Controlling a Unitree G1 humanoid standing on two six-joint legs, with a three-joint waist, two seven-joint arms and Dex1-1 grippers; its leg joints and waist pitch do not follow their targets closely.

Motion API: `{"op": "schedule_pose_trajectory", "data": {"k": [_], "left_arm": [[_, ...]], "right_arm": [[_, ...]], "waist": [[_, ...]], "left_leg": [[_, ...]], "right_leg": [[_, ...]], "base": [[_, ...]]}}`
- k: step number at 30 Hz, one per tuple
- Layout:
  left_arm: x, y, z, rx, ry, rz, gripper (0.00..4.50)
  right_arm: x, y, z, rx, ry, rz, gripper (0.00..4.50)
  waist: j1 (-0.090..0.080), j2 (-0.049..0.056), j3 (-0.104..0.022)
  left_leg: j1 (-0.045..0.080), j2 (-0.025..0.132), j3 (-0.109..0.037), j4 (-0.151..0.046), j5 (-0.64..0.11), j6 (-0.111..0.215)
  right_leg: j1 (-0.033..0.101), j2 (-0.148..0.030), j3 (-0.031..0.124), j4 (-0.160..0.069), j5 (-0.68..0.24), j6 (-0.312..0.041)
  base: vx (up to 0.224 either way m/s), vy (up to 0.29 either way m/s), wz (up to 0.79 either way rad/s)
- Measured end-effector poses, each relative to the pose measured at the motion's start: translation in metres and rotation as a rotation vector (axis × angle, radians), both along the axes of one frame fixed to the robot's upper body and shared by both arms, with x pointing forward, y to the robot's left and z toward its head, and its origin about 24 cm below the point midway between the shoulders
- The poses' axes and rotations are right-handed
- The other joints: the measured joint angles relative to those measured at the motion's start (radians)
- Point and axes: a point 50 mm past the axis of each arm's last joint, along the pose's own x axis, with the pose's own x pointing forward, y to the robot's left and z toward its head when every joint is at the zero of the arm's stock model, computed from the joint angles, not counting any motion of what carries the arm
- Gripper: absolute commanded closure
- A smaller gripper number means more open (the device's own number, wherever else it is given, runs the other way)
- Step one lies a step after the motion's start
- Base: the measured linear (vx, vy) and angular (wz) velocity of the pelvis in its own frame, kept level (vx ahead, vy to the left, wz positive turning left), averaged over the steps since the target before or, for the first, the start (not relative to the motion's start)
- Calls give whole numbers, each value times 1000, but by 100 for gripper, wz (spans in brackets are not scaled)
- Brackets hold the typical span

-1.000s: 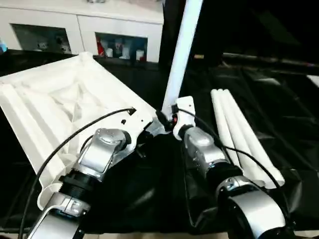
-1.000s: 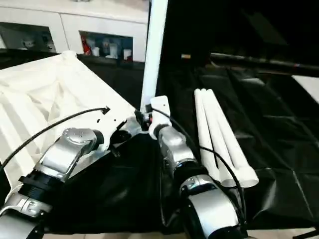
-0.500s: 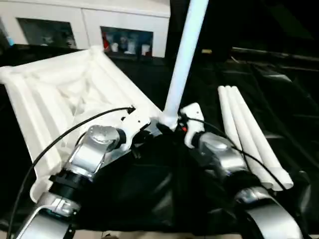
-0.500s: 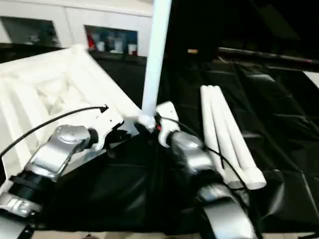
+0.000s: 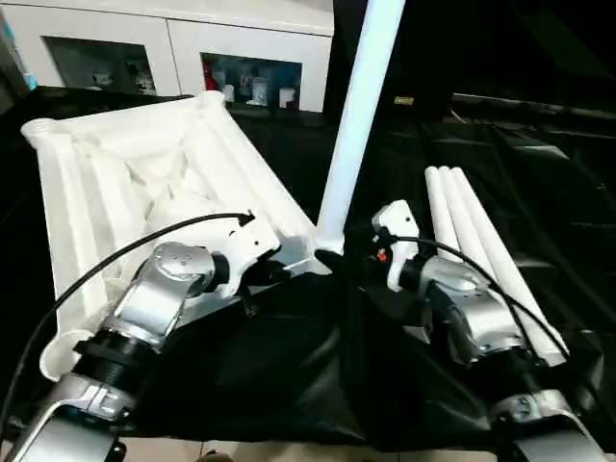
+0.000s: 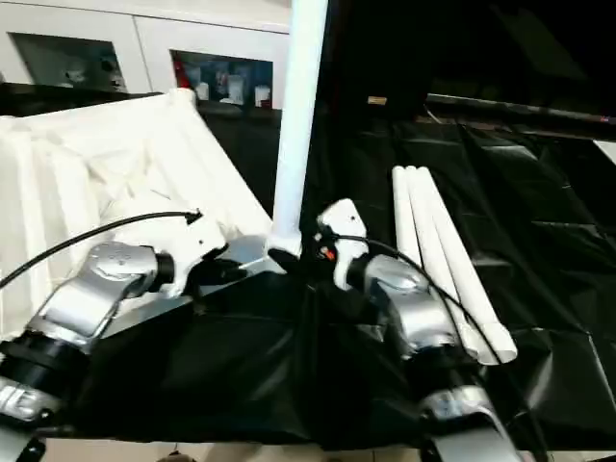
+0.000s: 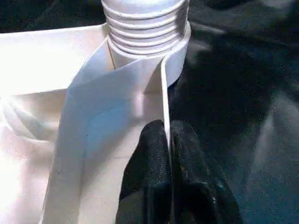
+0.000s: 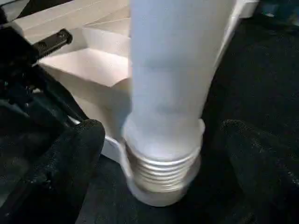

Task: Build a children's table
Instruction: Rotate leg to tighten

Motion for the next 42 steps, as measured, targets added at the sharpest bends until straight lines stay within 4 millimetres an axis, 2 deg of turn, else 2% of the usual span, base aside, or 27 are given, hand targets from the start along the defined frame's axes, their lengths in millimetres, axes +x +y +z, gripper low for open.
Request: {"op": "schedule_pose_trajectory", "data": {"k": [4,17,19,21,23,27,28,33,42], "left_arm": [[-4,2,-1,-6,17,-45,450],[-9,4,-2,-8,35,-98,450],[-10,3,-2,-9,37,-106,450],[-10,3,-2,-9,40,-112,450],[-10,3,-2,-9,42,-114,450],[-11,3,-2,-9,43,-116,450],[-11,2,-2,-9,43,-118,450],[-12,3,-3,-9,47,-122,450],[-12,4,-3,-7,50,-119,450]], "right_arm": [[-2,1,0,-21,7,47,15],[-9,4,0,-45,18,133,15],[-9,4,-2,-43,25,132,40],[-9,5,-2,-42,26,133,40],[-9,5,-2,-41,26,134,71],[-9,7,-3,-38,32,135,99],[-9,7,-4,-38,36,134,122],[-9,7,-5,-38,37,134,164],[-9,8,-7,-32,40,136,183]], "waist": [[5,0,0],[6,1,0],[6,1,0],[6,1,0],[6,1,0],[6,1,0],[6,1,0],[6,1,0],[4,0,0]], "left_leg": [[0,0,0,1,0,0],[1,0,0,4,0,0],[1,0,0,4,0,0],[1,0,0,4,0,0],[1,0,0,5,0,0],[1,0,0,6,0,0],[1,0,0,6,0,0],[1,0,0,7,0,1],[2,0,0,10,0,1]], "right_leg": [[1,0,0,1,0,0],[2,-1,0,3,0,0],[2,-1,0,3,0,0],[2,-1,0,3,0,0],[2,-1,0,4,0,0],[2,-1,0,5,0,0],[2,-1,0,5,0,0],[2,-1,0,7,0,0],[2,-1,1,11,0,0]], "base": [[0,0,0],[0,0,0],[0,0,0],[0,0,0],[0,0,0],[0,0,0],[0,0,0],[0,0,0],[0,0,0]]}}
